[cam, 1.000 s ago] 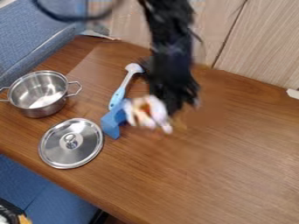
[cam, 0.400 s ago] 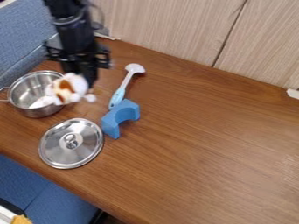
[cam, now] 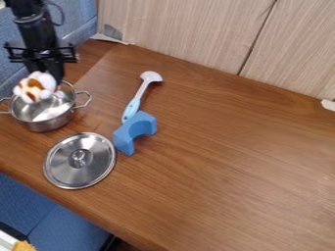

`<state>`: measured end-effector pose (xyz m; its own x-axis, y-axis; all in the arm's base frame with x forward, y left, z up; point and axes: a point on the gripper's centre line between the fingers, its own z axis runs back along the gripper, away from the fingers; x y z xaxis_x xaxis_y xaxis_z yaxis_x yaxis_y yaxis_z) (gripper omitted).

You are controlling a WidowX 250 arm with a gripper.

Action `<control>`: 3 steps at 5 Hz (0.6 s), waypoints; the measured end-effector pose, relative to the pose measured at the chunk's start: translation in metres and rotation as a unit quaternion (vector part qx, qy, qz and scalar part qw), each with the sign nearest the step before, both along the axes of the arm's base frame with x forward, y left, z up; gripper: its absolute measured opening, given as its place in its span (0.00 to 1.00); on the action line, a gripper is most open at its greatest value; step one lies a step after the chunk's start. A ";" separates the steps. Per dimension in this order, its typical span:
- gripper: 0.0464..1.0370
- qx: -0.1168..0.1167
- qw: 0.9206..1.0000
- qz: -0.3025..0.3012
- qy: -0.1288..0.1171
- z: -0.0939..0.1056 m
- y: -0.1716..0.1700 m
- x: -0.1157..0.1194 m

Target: Put the stuffed dog inside the pot

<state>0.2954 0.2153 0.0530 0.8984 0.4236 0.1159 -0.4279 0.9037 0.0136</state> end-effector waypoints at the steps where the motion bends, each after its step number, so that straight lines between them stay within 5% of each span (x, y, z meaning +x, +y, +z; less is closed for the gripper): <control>1: 0.28 0.001 1.000 0.027 0.014 -0.010 0.019 0.001; 3: 0.28 0.008 0.999 -0.017 0.038 -0.025 -0.008 0.004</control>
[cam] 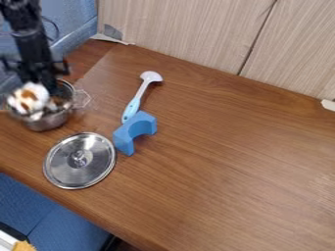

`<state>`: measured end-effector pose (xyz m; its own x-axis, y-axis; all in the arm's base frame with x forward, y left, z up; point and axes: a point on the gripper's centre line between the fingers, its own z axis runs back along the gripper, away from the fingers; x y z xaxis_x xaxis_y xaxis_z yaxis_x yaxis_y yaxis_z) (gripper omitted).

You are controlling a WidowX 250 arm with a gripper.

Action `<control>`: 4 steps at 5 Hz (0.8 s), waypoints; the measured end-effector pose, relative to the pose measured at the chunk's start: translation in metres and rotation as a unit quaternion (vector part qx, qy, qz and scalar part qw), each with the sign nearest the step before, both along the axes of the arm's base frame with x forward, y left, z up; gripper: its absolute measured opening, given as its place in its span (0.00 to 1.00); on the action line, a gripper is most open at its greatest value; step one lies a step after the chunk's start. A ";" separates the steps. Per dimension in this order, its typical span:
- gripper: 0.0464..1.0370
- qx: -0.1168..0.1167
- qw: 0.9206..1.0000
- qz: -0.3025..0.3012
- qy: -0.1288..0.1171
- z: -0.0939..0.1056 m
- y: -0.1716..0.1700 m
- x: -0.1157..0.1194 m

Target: Put the stuffed dog inside the pot

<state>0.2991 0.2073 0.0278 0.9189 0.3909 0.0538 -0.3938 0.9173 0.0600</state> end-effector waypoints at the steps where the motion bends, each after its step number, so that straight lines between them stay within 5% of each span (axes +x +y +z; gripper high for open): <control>1: 0.28 0.002 0.999 -0.032 -0.004 -0.001 -0.020 0.002; 2: 0.32 0.005 0.999 -0.050 -0.006 -0.002 -0.032 0.004; 4: 0.91 0.006 0.999 -0.045 0.008 -0.003 -0.039 0.003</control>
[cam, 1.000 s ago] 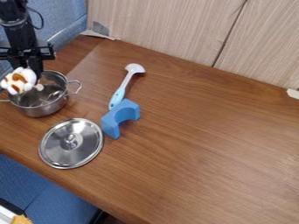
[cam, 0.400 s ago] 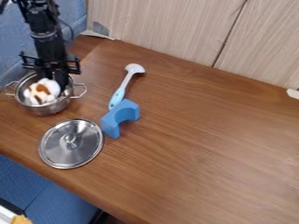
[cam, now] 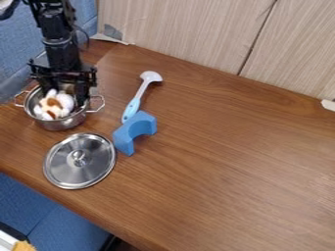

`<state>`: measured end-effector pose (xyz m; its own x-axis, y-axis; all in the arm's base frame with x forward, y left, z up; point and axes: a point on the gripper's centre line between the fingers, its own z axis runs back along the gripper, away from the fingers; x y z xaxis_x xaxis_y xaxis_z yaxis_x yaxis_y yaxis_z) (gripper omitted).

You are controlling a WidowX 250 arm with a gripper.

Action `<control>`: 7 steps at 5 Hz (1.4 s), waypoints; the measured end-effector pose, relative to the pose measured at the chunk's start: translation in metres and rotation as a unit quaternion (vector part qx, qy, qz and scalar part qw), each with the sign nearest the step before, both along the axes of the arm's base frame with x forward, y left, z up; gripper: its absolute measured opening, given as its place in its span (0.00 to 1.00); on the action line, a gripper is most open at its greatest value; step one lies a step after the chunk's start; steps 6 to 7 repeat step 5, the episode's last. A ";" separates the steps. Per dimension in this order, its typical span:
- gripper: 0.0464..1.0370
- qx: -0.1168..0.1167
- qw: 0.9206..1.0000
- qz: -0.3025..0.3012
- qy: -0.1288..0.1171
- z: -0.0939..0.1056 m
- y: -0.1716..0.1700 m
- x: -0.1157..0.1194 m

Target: Put the stuffed dog inside the pot

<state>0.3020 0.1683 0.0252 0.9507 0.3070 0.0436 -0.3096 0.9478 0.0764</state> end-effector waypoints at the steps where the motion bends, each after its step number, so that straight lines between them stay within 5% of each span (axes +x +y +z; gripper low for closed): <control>1: 0.97 0.000 1.000 0.000 0.002 -0.001 -0.001 0.000; 2: 0.96 0.002 1.000 0.004 -0.002 0.010 -0.001 -0.001; 4: 0.96 0.015 0.998 0.036 -0.049 0.072 -0.006 -0.006; 5: 0.96 0.007 0.997 0.024 -0.074 0.086 -0.015 -0.011; 7: 0.96 0.007 0.997 0.024 -0.074 0.086 -0.015 -0.011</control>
